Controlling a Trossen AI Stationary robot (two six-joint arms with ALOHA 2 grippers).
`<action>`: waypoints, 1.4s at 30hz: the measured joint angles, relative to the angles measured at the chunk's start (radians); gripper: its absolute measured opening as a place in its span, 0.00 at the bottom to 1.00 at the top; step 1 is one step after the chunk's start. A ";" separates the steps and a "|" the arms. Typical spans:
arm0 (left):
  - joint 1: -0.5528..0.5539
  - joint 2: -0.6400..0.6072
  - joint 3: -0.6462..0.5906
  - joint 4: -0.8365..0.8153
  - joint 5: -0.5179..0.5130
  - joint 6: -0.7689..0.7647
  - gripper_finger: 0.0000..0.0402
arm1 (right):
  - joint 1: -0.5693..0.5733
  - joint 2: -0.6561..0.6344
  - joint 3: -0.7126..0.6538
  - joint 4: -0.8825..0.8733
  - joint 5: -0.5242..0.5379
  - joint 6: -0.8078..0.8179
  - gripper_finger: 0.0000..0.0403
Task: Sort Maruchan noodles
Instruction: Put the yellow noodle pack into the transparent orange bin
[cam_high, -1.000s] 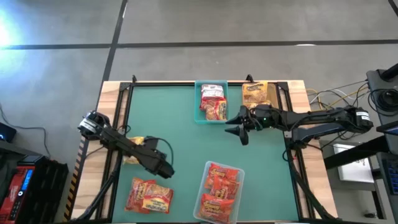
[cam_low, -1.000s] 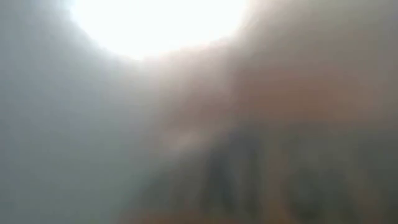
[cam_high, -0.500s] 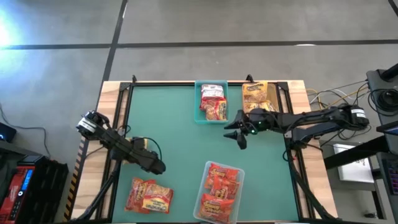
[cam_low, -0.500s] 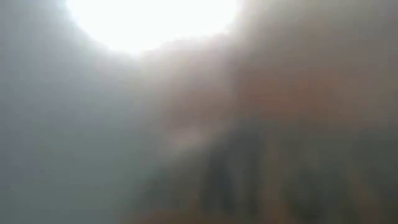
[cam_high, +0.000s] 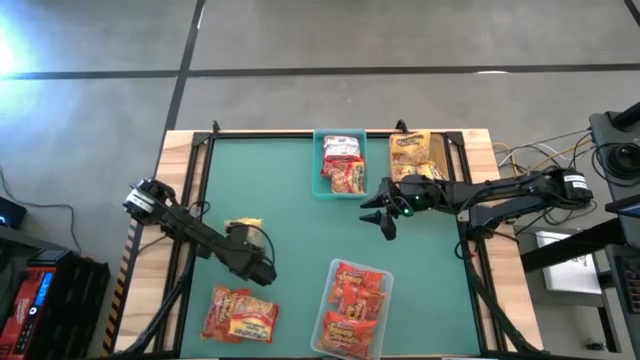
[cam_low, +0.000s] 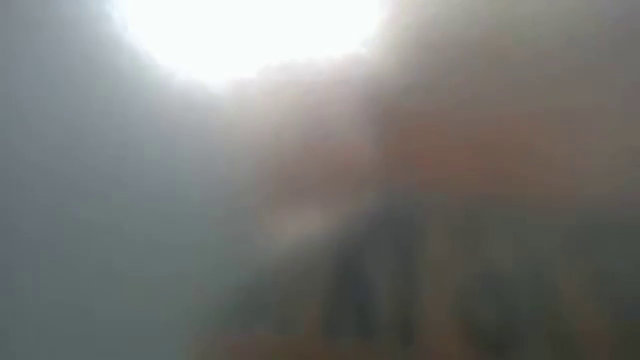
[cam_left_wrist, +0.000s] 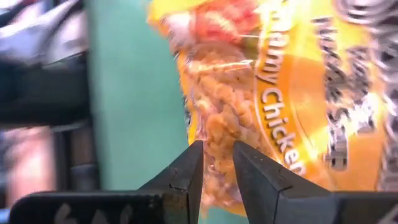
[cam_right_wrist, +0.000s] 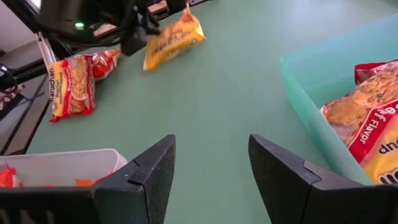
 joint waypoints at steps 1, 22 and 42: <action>0.000 0.001 0.023 0.020 -0.037 0.003 0.19 | 0.000 0.000 0.000 -0.001 0.000 0.000 0.48; 0.023 0.006 0.181 -0.125 -0.312 0.014 0.19 | 0.060 -0.002 0.000 -0.009 -0.001 0.051 0.48; 0.051 0.044 0.072 0.302 -0.299 0.188 0.19 | 0.124 -0.002 0.000 -0.007 0.000 0.076 0.48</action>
